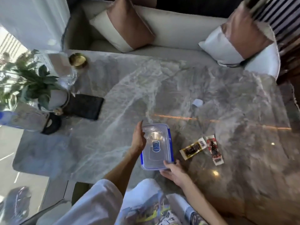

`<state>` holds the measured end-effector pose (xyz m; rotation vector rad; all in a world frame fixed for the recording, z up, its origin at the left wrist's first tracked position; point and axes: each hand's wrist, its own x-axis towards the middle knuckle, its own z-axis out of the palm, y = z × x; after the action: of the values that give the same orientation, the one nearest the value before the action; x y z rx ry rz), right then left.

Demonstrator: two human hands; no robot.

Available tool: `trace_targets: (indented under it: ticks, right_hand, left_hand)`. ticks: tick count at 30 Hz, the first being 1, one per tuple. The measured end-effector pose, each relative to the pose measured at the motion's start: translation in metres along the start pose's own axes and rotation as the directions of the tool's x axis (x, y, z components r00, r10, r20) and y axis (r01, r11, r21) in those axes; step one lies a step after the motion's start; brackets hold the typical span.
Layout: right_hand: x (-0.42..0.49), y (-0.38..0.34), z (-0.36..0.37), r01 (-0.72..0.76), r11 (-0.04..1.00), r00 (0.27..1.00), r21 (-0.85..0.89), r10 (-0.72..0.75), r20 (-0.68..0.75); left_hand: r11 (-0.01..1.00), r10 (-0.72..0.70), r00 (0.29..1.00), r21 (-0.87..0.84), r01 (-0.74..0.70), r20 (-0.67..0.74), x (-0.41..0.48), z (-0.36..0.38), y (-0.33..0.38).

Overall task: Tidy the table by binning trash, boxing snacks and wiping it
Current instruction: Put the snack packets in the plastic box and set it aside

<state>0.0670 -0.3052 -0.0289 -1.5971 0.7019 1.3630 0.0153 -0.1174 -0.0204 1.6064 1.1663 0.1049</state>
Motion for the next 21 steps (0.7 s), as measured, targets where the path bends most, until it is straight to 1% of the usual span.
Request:
trace_targets:
  ticks: [1, 2, 3, 4, 5, 6, 7, 9, 11, 12, 14, 16, 18, 21]
  right_hand:
    - [0.001, -0.003, -0.005, 0.008, 0.991, 1.000, -0.131, -0.008, 0.000]
    - [0.003, -0.006, -0.009, 0.037, 0.962, 0.999, -0.271, -0.038, 0.000]
    - [0.006, -0.010, -0.014, 0.089, 0.912, 0.995, -0.401, -0.096, 0.002]
    - [0.009, -0.016, -0.018, 0.160, 0.854, 0.984, -0.495, -0.179, 0.008]
    - [0.011, -0.022, -0.020, 0.237, 0.805, 0.962, -0.544, -0.272, 0.018]
    - [0.013, -0.029, -0.021, 0.315, 0.770, 0.933, -0.555, -0.358, 0.034]
    - [0.014, -0.036, -0.020, 0.381, 0.756, 0.907, -0.533, -0.418, 0.054]
    - [0.014, -0.047, -0.013, 0.451, 0.778, 0.883, -0.438, -0.461, 0.092]
    - [0.016, -0.052, -0.004, 0.464, 0.814, 0.884, -0.348, -0.452, 0.122]
    - [0.017, -0.051, 0.001, 0.456, 0.834, 0.889, -0.310, -0.443, 0.116]
    - [0.020, -0.045, 0.009, 0.415, 0.885, 0.908, -0.211, -0.416, 0.038]
    - [0.021, -0.036, 0.017, 0.368, 0.928, 0.928, -0.058, -0.370, -0.040]
    - [0.023, -0.028, 0.025, 0.343, 0.937, 0.938, 0.070, -0.337, -0.086]
    - [0.029, -0.024, 0.034, 0.355, 0.921, 0.932, 0.159, -0.336, -0.136]
  left_hand:
    - [1.000, -0.028, 0.998, -0.016, 0.027, -0.059, -0.003, 0.001, -0.001]
    - [0.999, -0.048, 0.993, -0.014, 0.047, -0.112, -0.008, 0.002, -0.004]
    - [0.998, -0.056, 0.987, -0.012, 0.055, -0.152, -0.014, 0.002, -0.009]
    - [0.998, -0.068, 0.982, -0.027, 0.064, -0.176, -0.021, 0.002, -0.016]
    - [0.994, -0.104, 0.978, -0.059, 0.094, -0.183, -0.027, 0.003, -0.022]
    - [0.985, -0.157, 0.971, -0.103, 0.140, -0.178, -0.033, 0.003, -0.029]
    - [0.972, -0.211, 0.963, -0.144, 0.188, -0.165, -0.040, 0.004, -0.035]
    - [0.952, -0.268, 0.957, -0.181, 0.247, -0.107, -0.053, 0.007, -0.043]
    - [0.948, -0.235, 0.971, -0.232, 0.220, -0.042, -0.060, 0.012, -0.049]
    - [0.930, -0.231, 0.973, -0.297, 0.217, -0.015, -0.060, 0.014, -0.052]
    - [0.881, -0.251, 0.968, -0.412, 0.233, 0.011, -0.056, 0.013, -0.055]
    - [0.846, -0.295, 0.955, -0.459, 0.270, 0.019, -0.047, 0.010, -0.054]
    - [0.820, -0.340, 0.940, -0.484, 0.305, 0.016, -0.040, 0.008, -0.057]
    - [0.801, -0.361, 0.933, -0.514, 0.307, -0.005, -0.035, 0.006, -0.061]
